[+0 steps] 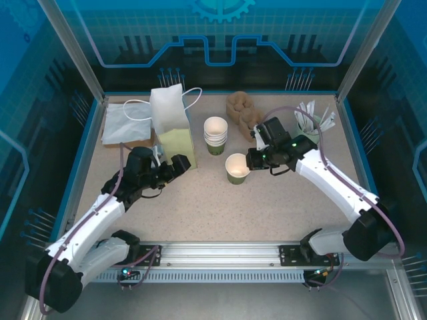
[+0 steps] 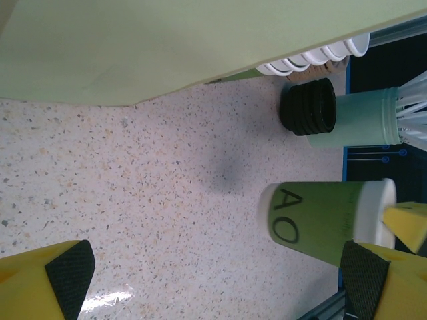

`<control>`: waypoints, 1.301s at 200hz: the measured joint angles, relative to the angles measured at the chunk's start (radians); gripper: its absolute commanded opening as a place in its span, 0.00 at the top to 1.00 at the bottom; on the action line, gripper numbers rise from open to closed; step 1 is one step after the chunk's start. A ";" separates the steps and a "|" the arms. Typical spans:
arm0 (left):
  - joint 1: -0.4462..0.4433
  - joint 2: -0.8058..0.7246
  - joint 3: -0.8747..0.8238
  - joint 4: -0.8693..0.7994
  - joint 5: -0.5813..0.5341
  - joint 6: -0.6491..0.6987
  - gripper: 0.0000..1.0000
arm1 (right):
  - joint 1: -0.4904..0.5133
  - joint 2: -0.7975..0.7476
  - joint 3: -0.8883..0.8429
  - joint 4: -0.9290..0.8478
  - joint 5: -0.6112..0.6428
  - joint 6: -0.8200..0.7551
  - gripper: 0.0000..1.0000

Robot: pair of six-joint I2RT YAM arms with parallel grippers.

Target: Pack the takeout coffee

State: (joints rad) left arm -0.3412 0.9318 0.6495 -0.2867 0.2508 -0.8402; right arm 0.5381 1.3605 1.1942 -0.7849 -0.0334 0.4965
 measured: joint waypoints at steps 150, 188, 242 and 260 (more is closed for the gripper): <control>-0.040 0.047 0.016 0.016 -0.004 0.000 0.01 | 0.001 0.142 -0.070 0.148 -0.004 0.005 0.77; -0.052 0.045 0.028 0.005 -0.027 0.001 0.01 | 0.000 0.138 -0.068 0.120 0.004 -0.012 0.62; -0.116 0.002 0.069 -0.002 -0.067 0.027 0.01 | -0.092 0.063 0.004 0.018 0.062 -0.110 0.49; -0.142 -0.005 0.069 0.002 -0.078 0.032 0.01 | -0.140 0.091 0.074 -0.018 0.099 -0.179 0.49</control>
State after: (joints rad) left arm -0.4835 0.9272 0.7181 -0.2848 0.1730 -0.8085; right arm 0.3981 1.4517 1.2682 -0.8024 0.0654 0.3180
